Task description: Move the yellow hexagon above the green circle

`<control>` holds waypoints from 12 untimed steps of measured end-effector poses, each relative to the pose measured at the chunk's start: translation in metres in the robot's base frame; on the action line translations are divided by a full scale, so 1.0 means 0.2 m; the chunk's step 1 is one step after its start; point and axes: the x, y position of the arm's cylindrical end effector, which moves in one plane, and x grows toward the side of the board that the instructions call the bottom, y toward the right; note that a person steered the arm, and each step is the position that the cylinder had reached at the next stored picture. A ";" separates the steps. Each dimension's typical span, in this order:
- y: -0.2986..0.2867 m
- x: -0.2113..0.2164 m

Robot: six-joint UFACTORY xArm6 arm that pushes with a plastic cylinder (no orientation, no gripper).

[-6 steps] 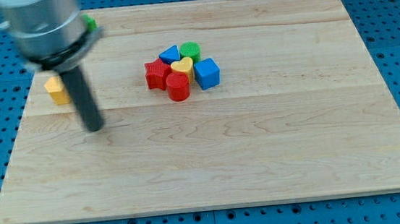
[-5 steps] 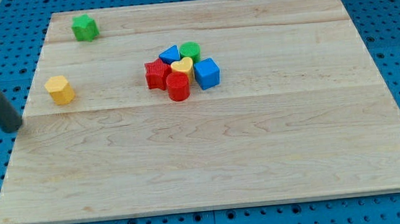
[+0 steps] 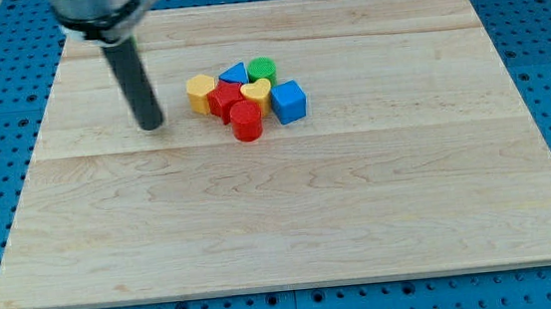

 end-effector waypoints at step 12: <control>0.67 -0.52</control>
